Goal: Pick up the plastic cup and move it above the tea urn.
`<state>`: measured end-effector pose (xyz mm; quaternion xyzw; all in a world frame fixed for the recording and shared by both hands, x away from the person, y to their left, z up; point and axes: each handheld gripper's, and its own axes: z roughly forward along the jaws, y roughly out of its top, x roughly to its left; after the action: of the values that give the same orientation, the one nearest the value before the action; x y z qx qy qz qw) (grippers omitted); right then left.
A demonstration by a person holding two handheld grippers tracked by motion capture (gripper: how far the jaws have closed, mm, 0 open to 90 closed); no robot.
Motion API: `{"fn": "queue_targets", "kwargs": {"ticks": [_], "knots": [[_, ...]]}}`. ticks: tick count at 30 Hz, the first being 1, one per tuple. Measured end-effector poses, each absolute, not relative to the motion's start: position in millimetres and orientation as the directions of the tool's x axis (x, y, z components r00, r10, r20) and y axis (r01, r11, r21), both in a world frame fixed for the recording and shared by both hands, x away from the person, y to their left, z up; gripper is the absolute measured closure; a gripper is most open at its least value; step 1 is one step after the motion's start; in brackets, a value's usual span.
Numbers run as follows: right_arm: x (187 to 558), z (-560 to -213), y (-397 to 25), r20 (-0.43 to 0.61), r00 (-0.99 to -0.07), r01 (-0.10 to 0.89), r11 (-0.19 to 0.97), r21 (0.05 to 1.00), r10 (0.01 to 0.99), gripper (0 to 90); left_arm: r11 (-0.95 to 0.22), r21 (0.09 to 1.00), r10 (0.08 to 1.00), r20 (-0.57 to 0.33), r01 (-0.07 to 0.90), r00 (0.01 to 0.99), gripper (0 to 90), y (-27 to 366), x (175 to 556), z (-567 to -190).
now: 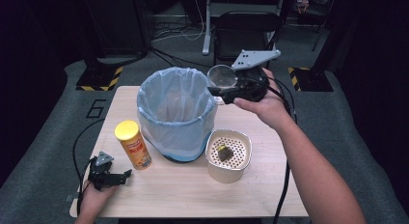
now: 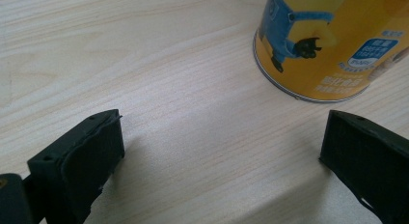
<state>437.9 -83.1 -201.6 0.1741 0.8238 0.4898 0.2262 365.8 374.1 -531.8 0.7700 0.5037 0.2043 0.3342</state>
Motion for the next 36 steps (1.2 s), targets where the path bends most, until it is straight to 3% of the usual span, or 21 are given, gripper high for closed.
{"fn": "queue_targets", "kwargs": {"ticks": [19, 25, 30, 36], "knots": [[469.3, -218.8, 1.3, -0.181, -0.854, 0.089, 0.479, 0.874, 0.488, 31.4, -0.28, 0.72, 0.91, -0.012, 0.635, 0.414, 1.4, 374.4, 365.6, -531.5], [477.6, -229.5, 20.9, -0.16, -0.859, 0.115, 0.489, 0.865, 0.486, 26.8, -0.282, 0.72, 0.911, -0.006, 0.634, 0.412, 1.6, 374.4, 365.4, -531.3], [479.7, -238.1, 34.2, -0.141, -0.863, 0.136, 0.491, 0.86, 0.485, 14.6, -0.285, 0.72, 0.911, -0.001, 0.632, 0.412, 1.6, 374.6, 365.4, -531.0], [479.5, -241.5, 37.7, -0.157, -0.864, 0.126, 0.507, 0.853, 0.479, 10.8, -0.252, 0.724, 0.917, -0.034, 0.643, 0.398, 1.5, 373.5, 365.5, -530.1]]}}
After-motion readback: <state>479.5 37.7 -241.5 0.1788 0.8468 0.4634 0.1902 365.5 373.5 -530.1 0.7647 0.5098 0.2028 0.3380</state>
